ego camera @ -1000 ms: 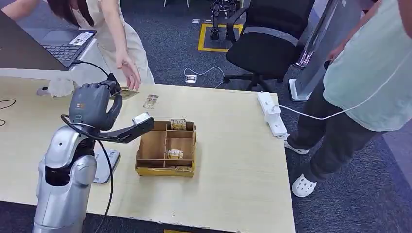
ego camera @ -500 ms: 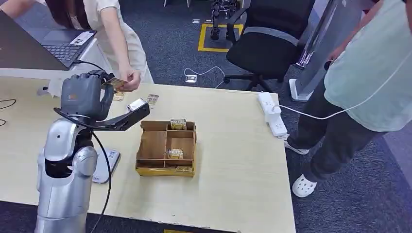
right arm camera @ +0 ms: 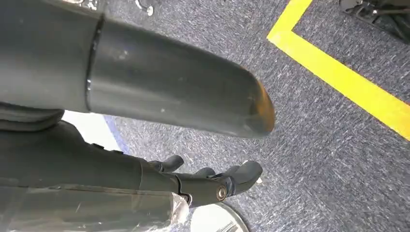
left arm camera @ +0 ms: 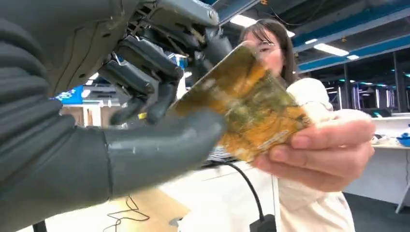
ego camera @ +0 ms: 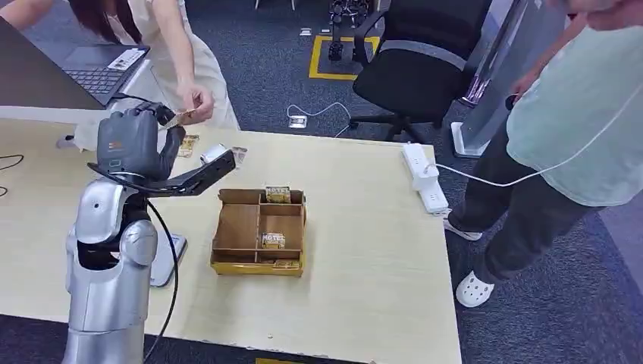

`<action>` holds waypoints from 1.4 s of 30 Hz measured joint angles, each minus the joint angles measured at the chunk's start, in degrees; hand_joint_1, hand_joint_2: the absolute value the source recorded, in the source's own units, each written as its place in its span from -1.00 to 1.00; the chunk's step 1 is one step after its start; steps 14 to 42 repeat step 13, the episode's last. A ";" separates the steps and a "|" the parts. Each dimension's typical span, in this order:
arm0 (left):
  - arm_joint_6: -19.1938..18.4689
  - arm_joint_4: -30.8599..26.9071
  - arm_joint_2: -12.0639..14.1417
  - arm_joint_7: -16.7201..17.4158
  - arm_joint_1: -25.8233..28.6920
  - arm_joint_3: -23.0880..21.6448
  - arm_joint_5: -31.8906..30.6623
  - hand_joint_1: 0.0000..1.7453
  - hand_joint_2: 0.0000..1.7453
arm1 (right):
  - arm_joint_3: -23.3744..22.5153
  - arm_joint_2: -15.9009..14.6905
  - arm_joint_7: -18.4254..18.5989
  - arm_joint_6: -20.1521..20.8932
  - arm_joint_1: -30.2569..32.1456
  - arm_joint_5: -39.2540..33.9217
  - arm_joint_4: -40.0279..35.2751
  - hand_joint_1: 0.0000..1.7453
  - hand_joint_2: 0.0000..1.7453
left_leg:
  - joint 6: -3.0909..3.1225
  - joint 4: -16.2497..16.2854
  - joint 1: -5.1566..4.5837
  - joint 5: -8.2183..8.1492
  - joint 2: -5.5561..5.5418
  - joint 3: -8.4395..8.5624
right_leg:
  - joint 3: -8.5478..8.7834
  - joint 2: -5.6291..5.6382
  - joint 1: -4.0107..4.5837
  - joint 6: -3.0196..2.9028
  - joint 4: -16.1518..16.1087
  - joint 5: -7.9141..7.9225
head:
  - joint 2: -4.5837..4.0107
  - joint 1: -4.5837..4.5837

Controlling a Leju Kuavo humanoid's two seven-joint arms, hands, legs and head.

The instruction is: Pass the card to the sensor for recognition and then transmit it.

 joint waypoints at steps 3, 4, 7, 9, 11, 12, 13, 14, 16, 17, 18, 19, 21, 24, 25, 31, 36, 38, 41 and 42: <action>0.13 0.17 -0.13 -0.02 0.01 0.24 -0.20 -1.00 1.00 | 0.20 -0.02 0.00 0.00 -0.03 0.00 0.04 -1.00 -1.00 | 0.00 0.00 0.00 0.00 0.00 0.00 | 0.00 0.00 0.00 0.00 0.00 0.00 | 0.00 0.00; 0.15 0.17 -0.15 -0.02 0.00 0.48 -0.48 -1.00 1.00 | 0.24 -0.04 0.00 0.00 -0.04 0.00 0.09 -1.00 -1.00 | 0.00 0.00 0.00 0.00 0.00 -0.01 | 0.00 0.00 0.00 0.00 0.00 0.00 | 0.00 0.00; 0.37 0.22 -0.09 0.31 0.02 1.33 -2.18 -1.00 1.00 | 0.33 -0.04 0.00 -0.02 -0.07 0.00 0.24 -1.00 -1.00 | 0.00 0.00 0.00 0.01 0.00 0.00 | 0.01 0.00 0.00 0.01 0.00 0.01 | 0.00 0.00; 0.96 0.26 0.04 0.70 0.10 2.36 -3.00 -1.00 1.00 | 0.33 -0.04 0.02 -0.09 -0.07 0.00 0.31 -1.00 -1.00 | 0.00 0.00 0.00 0.01 0.00 0.00 | 0.01 0.00 0.00 0.01 0.00 0.01 | 0.00 0.00; 1.57 0.31 0.15 0.70 0.33 3.83 -3.21 -1.00 1.00 | 0.35 -0.04 0.13 -0.09 -0.07 0.00 0.33 -1.00 -1.00 | 0.00 0.00 0.00 0.01 0.00 0.01 | 0.00 0.01 0.00 0.01 0.00 0.01 | 0.00 -0.02; 1.75 0.31 0.24 0.70 0.44 4.52 -3.23 -1.00 1.00 | 0.35 -0.04 0.20 -0.09 -0.07 0.00 0.35 -1.00 -1.00 | 0.00 0.00 0.00 0.01 0.00 0.01 | 0.00 0.01 0.00 0.01 0.01 0.01 | 0.00 0.00; 1.81 0.33 0.31 0.66 0.53 4.96 -3.23 -1.00 1.00 | 0.35 -0.04 0.20 -0.07 -0.08 0.00 0.35 -1.00 -1.00 | 0.00 0.00 0.01 0.01 0.00 0.00 | 0.00 0.00 0.01 0.01 0.01 0.01 | 0.00 0.00; 1.81 0.33 0.31 0.66 0.53 4.96 -3.23 -1.00 1.00 | 0.35 -0.04 0.20 -0.07 -0.08 0.00 0.35 -1.00 -1.00 | 0.00 0.00 0.01 0.01 0.00 0.00 | 0.00 0.00 0.01 0.01 0.01 0.01 | 0.00 0.00; 1.81 0.33 0.31 0.66 0.53 4.96 -3.23 -1.00 1.00 | 0.35 -0.04 0.20 -0.07 -0.08 0.00 0.35 -1.00 -1.00 | 0.00 0.00 0.01 0.01 0.00 0.00 | 0.00 0.00 0.01 0.01 0.01 0.01 | 0.00 0.00; 1.81 0.33 0.31 0.66 0.53 4.96 -3.23 -1.00 1.00 | 0.35 -0.04 0.20 -0.07 -0.08 0.00 0.35 -1.00 -1.00 | 0.00 0.00 0.01 0.01 0.00 0.00 | 0.00 0.00 0.01 0.01 0.01 0.01 | 0.00 0.00; 1.81 0.33 0.31 0.66 0.53 4.96 -3.23 -1.00 1.00 | 0.35 -0.04 0.20 -0.07 -0.08 0.00 0.35 -1.00 -1.00 | 0.00 0.00 0.01 0.01 0.00 0.00 | 0.00 0.00 0.01 0.01 0.01 0.01 | 0.00 0.00; 1.81 0.33 0.31 0.66 0.53 4.96 -3.23 -1.00 1.00 | 0.35 -0.04 0.20 -0.07 -0.08 0.00 0.35 -1.00 -1.00 | 0.00 0.00 0.01 0.01 0.00 0.00 | 0.00 0.00 0.01 0.01 0.01 0.01 | 0.00 0.00; 1.81 0.33 0.31 0.66 0.53 4.96 -3.23 -1.00 1.00 | 0.35 -0.04 0.20 -0.07 -0.08 0.00 0.35 -1.00 -1.00 | 0.00 0.00 0.01 0.01 0.00 0.00 | 0.00 0.00 0.01 0.01 0.01 0.01 | 0.00 0.00; 1.81 0.33 0.31 0.66 0.53 4.96 -3.23 -1.00 1.00 | 0.35 -0.04 0.20 -0.07 -0.08 0.00 0.35 -1.00 -1.00 | 0.00 0.00 0.01 0.01 0.00 0.00 | 0.00 0.00 0.01 0.01 0.01 0.01 | 0.00 0.00; 1.81 0.33 0.31 0.66 0.53 4.96 -3.23 -1.00 1.00 | 0.35 -0.04 0.20 -0.07 -0.08 0.00 0.35 -1.00 -1.00 | 0.00 0.00 0.01 0.01 0.00 0.00 | 0.00 0.00 0.01 0.01 0.01 0.01 | 0.00 0.00; 1.81 0.33 0.31 0.66 0.53 4.96 -3.23 -1.00 1.00 | 0.35 -0.04 0.20 -0.07 -0.08 0.00 0.35 -1.00 -1.00 | 0.00 0.00 0.01 0.01 0.00 0.00 | 0.00 0.00 0.01 0.01 0.01 0.01 | 0.00 0.00; 1.81 0.33 0.31 0.66 0.53 4.96 -3.23 -1.00 1.00 | 0.35 -0.04 0.20 -0.07 -0.08 0.00 0.35 -1.00 -1.00 | 0.00 0.00 0.01 0.01 0.00 0.00 | 0.00 0.00 0.01 0.01 0.01 0.01 | 0.00 0.00; 1.81 0.33 0.31 0.66 0.53 4.96 -3.23 -1.00 1.00 | 0.35 -0.04 0.20 -0.07 -0.08 0.00 0.35 -1.00 -1.00 | 0.00 0.00 0.01 0.01 0.00 0.00 | 0.00 0.00 0.01 0.01 0.01 0.01 | 0.00 0.00; 1.81 0.33 0.31 0.66 0.53 4.96 -3.23 -1.00 1.00 | 0.35 -0.04 0.20 -0.07 -0.08 0.00 0.35 -1.00 -1.00 | 0.00 0.00 0.01 0.01 0.00 0.00 | 0.00 0.00 0.01 0.01 0.01 0.01 | 0.00 0.00; 1.81 0.33 0.31 0.66 0.53 4.96 -3.23 -1.00 1.00 | 0.35 -0.04 0.20 -0.07 -0.08 0.00 0.35 -1.00 -1.00 | 0.00 0.00 0.01 0.01 0.00 0.00 | 0.00 0.00 0.01 0.01 0.01 0.01 | 0.00 0.00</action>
